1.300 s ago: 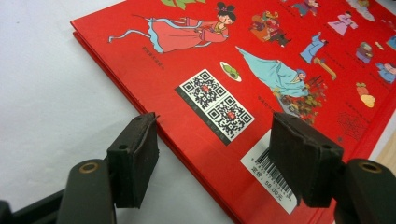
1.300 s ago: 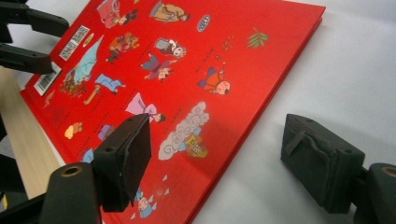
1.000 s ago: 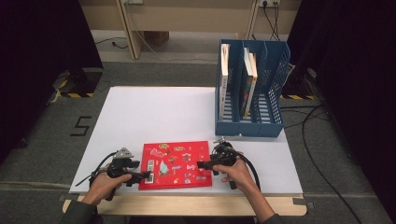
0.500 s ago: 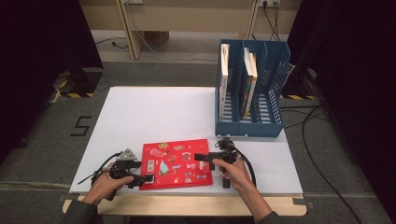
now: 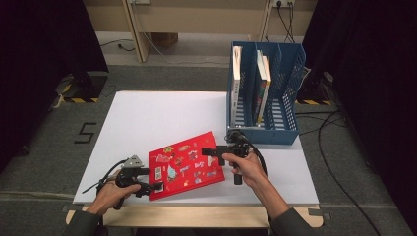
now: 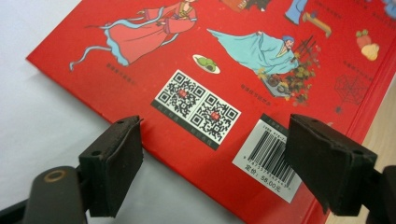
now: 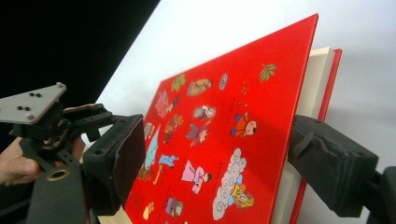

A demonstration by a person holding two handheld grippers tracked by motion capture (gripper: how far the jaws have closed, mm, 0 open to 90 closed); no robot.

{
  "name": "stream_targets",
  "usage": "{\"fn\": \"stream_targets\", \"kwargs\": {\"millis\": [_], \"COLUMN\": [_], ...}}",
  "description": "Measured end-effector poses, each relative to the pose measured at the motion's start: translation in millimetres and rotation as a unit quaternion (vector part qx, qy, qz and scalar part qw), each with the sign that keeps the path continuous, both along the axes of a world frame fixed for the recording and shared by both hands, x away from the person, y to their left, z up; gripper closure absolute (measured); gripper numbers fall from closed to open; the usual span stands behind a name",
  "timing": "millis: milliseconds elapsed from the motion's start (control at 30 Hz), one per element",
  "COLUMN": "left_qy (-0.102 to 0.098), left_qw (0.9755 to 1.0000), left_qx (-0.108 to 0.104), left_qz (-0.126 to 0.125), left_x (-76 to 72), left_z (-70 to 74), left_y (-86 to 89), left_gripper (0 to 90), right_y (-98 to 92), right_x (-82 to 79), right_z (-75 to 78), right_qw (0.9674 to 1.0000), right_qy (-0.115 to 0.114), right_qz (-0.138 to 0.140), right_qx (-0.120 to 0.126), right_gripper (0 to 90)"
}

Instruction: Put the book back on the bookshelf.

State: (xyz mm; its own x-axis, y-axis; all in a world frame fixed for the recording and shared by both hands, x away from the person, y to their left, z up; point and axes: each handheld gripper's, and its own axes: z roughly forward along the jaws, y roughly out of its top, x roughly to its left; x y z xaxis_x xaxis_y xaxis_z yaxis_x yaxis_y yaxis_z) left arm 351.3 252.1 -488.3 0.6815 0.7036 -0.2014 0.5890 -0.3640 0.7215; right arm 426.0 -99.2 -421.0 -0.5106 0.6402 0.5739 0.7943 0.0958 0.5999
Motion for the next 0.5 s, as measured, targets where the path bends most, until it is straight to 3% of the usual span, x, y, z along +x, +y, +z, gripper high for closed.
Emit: {"fn": "stream_targets", "kwargs": {"millis": [167, 200, 267, 400, 500], "left_qy": [-0.011, -0.021, -0.029, -0.033, -0.037], "left_qw": [0.9998, 0.999, 0.9984, 0.9983, 0.9972], "left_qx": [-0.015, -0.037, -0.04, -0.033, -0.057], "left_qz": [-0.007, -0.012, -0.026, -0.035, -0.03], "left_x": [-0.2, -1.6, -1.7, 1.6, -0.5], "left_z": [0.7, 2.4, 8.0, 14.6, 11.1], "left_y": [-3.7, -8.4, -19.2, -31.6, -25.3], "left_gripper": [18.6, 22.8, 22.9, 18.3, 18.9], "right_y": [11.5, 14.0, 19.6, 27.5, 29.0], "right_x": [6.3, 6.7, 6.1, 5.6, 9.1], "right_z": [27.4, 31.8, 41.0, 50.7, 52.3], "right_qw": [0.9995, 0.9992, 0.9988, 0.9976, 0.9981], "right_qy": [-0.019, -0.024, -0.032, -0.04, -0.033], "right_qz": [0.012, 0.014, 0.02, 0.028, 0.028], "right_qx": [-0.024, -0.027, -0.03, -0.049, -0.043], "right_gripper": [21.7, 21.9, 22.6, 22.2, 23.7]}}
